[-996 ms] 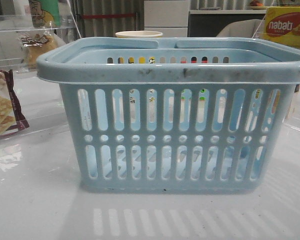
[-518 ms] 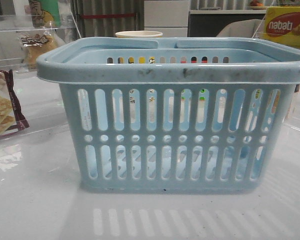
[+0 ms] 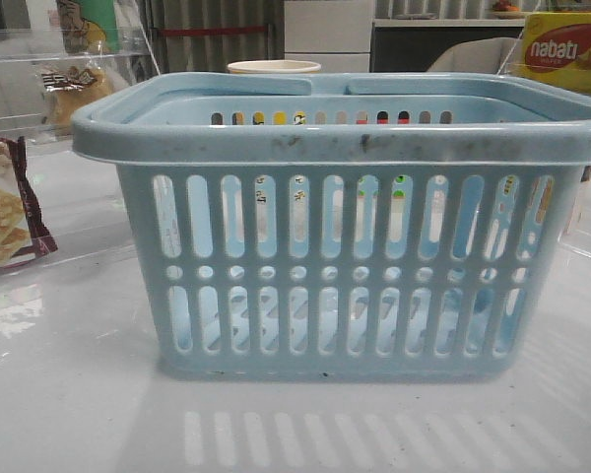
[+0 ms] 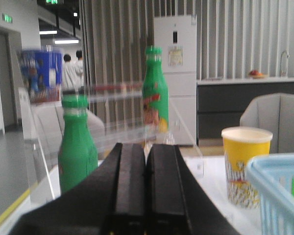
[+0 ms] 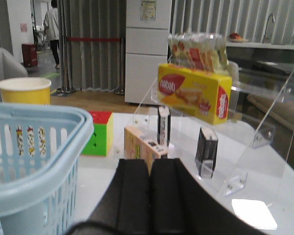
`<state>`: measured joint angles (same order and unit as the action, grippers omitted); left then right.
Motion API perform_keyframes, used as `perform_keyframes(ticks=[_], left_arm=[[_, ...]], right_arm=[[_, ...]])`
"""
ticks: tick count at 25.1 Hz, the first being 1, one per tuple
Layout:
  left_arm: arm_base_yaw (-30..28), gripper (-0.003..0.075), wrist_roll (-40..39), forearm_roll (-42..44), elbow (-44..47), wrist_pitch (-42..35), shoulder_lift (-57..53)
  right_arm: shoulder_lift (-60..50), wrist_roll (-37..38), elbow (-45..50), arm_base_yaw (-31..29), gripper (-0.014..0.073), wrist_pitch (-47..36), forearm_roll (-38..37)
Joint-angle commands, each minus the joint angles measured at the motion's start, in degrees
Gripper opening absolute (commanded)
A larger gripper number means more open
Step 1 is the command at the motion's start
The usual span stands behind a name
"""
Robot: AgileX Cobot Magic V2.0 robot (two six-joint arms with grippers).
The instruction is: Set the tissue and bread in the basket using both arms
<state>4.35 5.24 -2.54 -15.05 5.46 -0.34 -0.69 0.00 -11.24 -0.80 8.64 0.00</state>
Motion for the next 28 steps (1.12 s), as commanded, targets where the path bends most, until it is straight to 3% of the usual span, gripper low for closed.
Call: perform_keyframes(ticks=[1, 8, 15, 24, 26, 28], left_arm=[[0.3, 0.0091, -0.2, -0.5, -9.7, 2.4, 3.2], [0.3, 0.0091, -0.2, -0.5, -26.8, 21.9, 17.3], [0.3, 0.0091, -0.2, -0.5, -26.8, 33.4, 25.7], [0.3, 0.0092, -0.2, -0.5, -26.8, 35.3, 31.6], [0.3, 0.0136, -0.2, -0.5, -26.8, 35.3, 32.3], [0.3, 0.0268, -0.2, -0.5, -26.8, 35.1, 32.4]], right_arm=[[1.9, -0.4, -8.7, -0.2, 0.0057, 0.4, 0.0], [14.1, -0.4, -24.5, -0.2, 0.0057, 14.4, 0.0], [24.2, -0.4, -25.6, -0.2, 0.0057, 25.4, 0.0], [33.0, -0.4, -25.6, -0.2, 0.0057, 30.8, 0.0], [34.2, -0.4, -25.6, -0.2, 0.0066, 31.1, 0.0], [35.1, -0.4, -25.6, -0.2, 0.0148, 31.2, 0.0]])
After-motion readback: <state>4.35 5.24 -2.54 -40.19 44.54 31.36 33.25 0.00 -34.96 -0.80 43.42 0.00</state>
